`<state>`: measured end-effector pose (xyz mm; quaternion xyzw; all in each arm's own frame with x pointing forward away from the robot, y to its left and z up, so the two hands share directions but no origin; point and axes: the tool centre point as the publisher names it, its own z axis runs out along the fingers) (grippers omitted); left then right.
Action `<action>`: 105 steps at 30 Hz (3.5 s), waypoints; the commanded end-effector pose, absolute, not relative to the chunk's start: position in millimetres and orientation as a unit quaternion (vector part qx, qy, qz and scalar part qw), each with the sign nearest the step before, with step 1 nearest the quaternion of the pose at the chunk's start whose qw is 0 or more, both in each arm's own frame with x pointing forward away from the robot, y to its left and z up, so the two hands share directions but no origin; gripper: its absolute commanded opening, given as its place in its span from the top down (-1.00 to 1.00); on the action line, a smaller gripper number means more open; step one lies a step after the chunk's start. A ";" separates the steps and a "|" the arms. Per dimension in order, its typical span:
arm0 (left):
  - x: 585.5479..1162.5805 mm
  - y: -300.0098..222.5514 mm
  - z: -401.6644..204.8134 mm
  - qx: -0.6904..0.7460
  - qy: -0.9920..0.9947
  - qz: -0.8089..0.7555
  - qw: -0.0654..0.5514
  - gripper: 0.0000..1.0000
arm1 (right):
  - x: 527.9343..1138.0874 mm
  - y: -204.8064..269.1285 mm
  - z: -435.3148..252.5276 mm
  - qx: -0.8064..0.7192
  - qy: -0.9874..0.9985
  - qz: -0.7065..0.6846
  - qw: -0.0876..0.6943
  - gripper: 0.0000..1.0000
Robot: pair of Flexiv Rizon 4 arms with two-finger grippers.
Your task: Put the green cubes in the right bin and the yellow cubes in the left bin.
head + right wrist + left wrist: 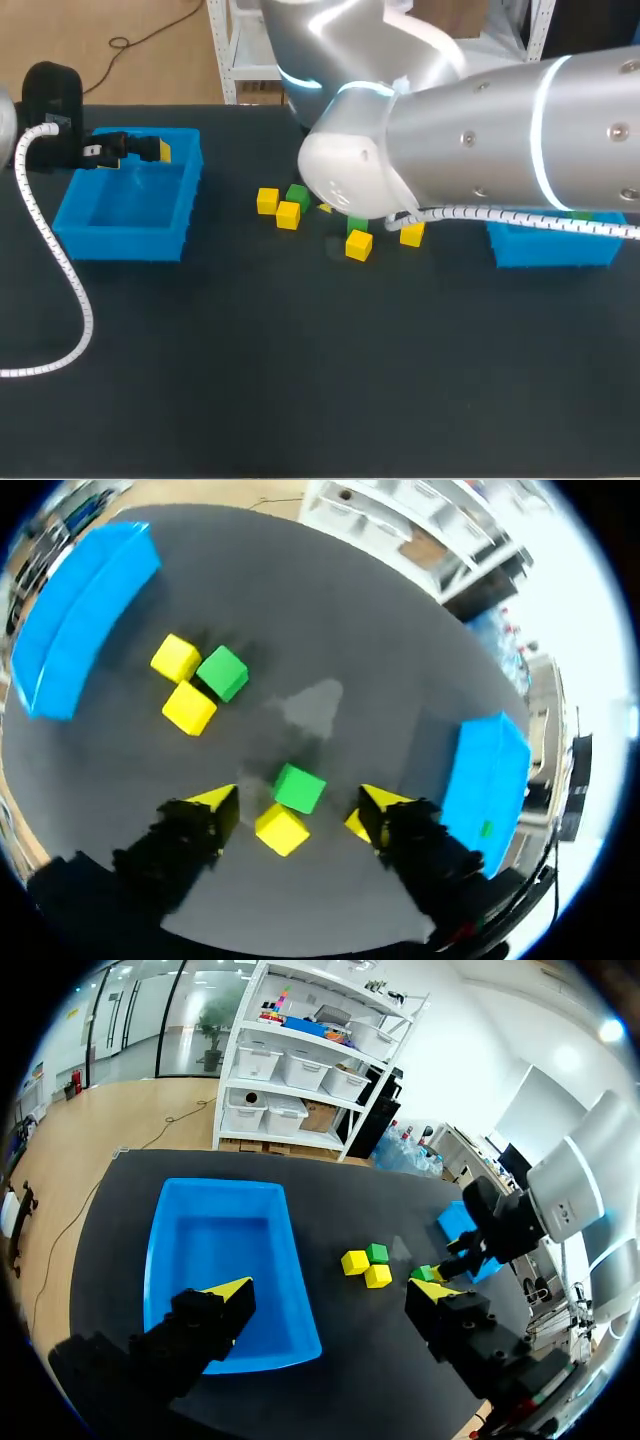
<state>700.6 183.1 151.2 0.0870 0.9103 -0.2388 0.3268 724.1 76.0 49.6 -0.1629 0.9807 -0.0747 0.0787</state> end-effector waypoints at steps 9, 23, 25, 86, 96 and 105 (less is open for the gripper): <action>700.0 184.7 149.8 0.088 0.908 -0.243 0.330 -1.00 | 747.0 81.7 34.9 -0.050 0.994 -0.032 0.087 -1.00; 700.0 184.7 149.8 0.088 0.908 -0.243 0.330 -1.00 | 740.0 64.3 8.3 -0.016 0.997 -0.029 0.070 -1.00; 700.0 184.7 149.8 0.088 0.908 -0.243 0.330 -1.00 | 738.7 64.7 6.4 -0.011 0.997 -0.028 0.071 -1.00; 700.0 184.7 149.8 0.088 0.908 -0.243 0.330 -1.00 | 772.1 -44.3 127.1 0.039 0.946 -0.035 0.321 1.00; 700.0 184.7 149.8 0.088 0.908 -0.243 0.330 -1.00 | 782.2 -159.9 111.2 0.175 0.930 -0.099 0.309 1.00; 700.0 184.7 149.8 0.088 0.908 -0.243 0.330 -1.00 | 765.0 -212.1 97.3 0.233 0.924 -0.108 0.283 0.83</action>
